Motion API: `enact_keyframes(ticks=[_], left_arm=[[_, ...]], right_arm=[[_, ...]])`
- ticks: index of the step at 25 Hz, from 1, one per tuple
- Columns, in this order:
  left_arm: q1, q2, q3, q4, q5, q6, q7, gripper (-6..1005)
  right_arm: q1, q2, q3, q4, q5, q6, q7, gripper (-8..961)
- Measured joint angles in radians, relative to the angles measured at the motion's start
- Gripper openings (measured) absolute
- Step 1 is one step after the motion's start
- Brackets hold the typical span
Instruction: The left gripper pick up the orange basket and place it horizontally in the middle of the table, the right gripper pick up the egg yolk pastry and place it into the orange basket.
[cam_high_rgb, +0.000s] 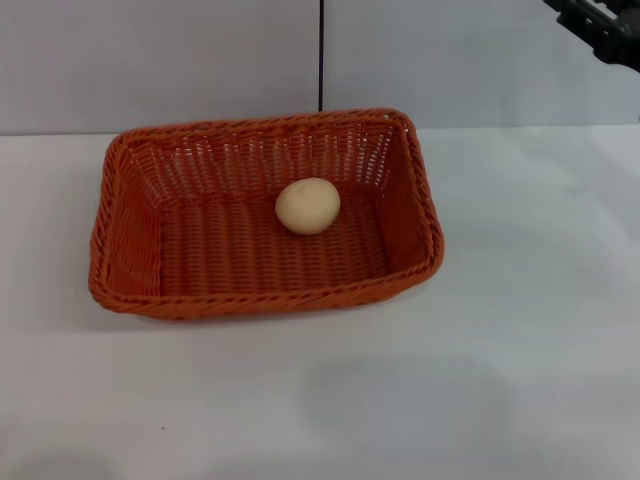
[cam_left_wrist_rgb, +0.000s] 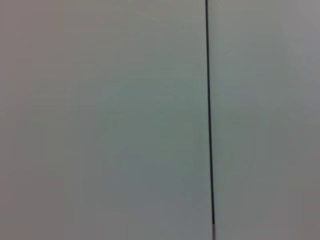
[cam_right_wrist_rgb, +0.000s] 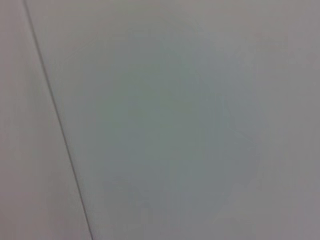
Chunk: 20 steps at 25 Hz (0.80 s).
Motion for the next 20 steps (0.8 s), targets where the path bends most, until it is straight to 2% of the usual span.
enact_keyframes(ticks=[4, 9, 20], left_arm=[[0.005, -0.002, -0.018, -0.036, 0.0, 0.011, 0.008, 735], [0.003, -0.003, -0.019, -0.061, 0.0, 0.017, 0.009, 735], [-0.005, 0.001, -0.045, -0.063, -0.001, 0.007, 0.014, 735]], right_arm=[[-0.058, 0.0, 0.0, 0.03, 0.097, 0.055, -0.112, 700], [-0.082, 0.001, 0.009, 0.059, 0.134, 0.082, -0.173, 700], [-0.077, 0.0, 0.023, 0.09, 0.205, 0.081, -0.236, 700]])
